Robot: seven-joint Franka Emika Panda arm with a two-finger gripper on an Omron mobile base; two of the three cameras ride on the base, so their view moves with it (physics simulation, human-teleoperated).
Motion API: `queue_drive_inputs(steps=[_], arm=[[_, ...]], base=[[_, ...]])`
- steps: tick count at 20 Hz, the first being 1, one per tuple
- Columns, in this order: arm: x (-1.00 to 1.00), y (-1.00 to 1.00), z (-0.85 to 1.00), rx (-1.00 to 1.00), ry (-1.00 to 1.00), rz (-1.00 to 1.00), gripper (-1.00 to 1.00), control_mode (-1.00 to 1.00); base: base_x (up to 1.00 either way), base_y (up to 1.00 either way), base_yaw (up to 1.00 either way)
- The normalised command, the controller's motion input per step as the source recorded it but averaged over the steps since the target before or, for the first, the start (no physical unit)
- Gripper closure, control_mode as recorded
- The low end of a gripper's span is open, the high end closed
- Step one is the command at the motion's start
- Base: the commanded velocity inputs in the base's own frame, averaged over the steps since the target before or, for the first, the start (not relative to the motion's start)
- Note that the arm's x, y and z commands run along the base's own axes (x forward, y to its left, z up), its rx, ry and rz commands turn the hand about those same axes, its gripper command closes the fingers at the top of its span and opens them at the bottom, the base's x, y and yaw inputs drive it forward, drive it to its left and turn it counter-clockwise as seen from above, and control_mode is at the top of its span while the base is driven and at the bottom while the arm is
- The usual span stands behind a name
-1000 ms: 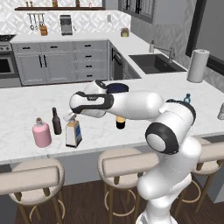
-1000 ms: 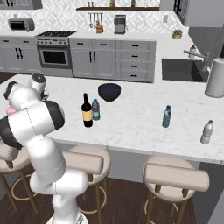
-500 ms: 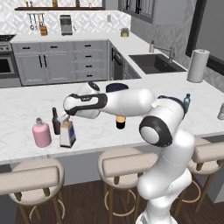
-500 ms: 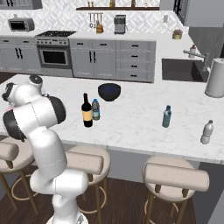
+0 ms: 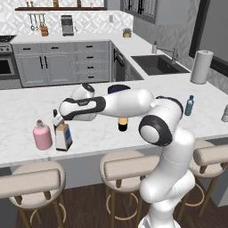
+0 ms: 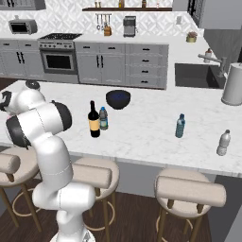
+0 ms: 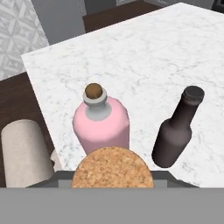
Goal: Move the plastic bottles in the middle to the plastics group, and the glass bottles in the middle to the glass group.
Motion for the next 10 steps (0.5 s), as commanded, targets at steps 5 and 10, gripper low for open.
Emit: queue_drive_inputs(steps=[5, 10], arm=[[0.0, 0.0, -0.09, -0.01, 0.0, 0.02, 1.0, -1.0], [0.0, 0.0, -0.3, -0.01, 0.0, 0.03, 1.0, -1.0]], base=[[0.0, 0.0, 0.0], [0.0, 0.0, 0.0]])
